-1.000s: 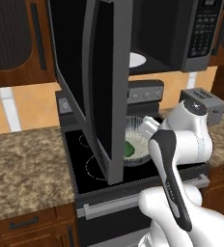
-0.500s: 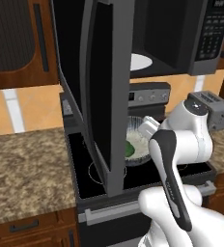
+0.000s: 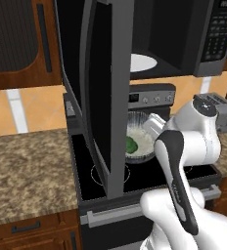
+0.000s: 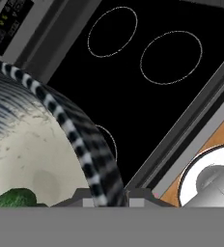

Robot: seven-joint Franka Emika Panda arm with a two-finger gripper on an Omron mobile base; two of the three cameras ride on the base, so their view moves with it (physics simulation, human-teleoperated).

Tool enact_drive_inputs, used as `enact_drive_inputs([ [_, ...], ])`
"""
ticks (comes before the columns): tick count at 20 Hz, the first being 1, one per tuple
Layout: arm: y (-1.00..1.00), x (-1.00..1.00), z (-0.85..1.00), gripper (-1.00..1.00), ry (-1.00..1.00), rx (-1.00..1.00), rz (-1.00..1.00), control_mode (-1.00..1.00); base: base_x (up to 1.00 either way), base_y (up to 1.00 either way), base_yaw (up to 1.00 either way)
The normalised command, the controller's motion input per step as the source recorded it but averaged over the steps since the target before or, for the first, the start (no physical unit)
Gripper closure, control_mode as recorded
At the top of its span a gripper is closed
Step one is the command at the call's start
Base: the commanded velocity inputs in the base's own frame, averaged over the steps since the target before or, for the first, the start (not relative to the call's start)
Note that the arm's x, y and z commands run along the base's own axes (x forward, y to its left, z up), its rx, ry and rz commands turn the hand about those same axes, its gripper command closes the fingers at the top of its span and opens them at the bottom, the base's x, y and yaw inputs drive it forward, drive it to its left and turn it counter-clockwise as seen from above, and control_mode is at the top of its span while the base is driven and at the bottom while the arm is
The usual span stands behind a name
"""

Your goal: Pick the broccoli from the sink and place it in the bowl. Then pick the bowl and place it in the microwave. Then close the microwave door and press the start button.

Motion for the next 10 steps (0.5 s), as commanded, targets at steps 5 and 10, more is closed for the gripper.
enact_drive_inputs([
  [5,-0.35,-0.04,1.0,1.0,-0.15,0.1,-0.05,-1.0,0.0,0.0,0.0],
  [10,-0.11,0.02,0.93,1.0,-0.15,0.03,-0.09,-1.0,0.0,0.0,0.0],
])
